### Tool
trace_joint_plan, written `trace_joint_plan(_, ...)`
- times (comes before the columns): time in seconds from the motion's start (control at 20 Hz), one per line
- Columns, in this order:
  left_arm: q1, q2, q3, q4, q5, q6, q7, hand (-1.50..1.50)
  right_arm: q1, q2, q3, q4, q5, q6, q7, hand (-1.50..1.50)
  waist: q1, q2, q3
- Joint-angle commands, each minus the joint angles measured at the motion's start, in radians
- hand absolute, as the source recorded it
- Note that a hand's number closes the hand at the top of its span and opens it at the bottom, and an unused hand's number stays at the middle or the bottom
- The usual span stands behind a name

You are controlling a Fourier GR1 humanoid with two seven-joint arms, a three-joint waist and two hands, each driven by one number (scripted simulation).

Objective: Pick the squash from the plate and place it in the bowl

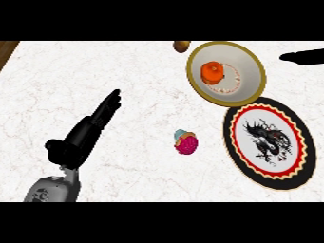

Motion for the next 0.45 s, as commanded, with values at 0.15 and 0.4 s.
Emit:
trace_joint_plan(0.15,-0.024,-0.008,0.002,0.032,-0.02,0.007,-0.025,0.0,0.109,-0.189,-0.088,0.075,-0.086,0.164,-0.155,-1.5,0.0,0.003,0.001)
trace_joint_plan(0.4,-0.061,-0.034,-0.005,0.033,-0.01,0.012,0.013,0.0,0.129,-0.249,-0.1,0.127,-0.098,0.256,-0.215,-1.5,0.018,0.011,0.003)
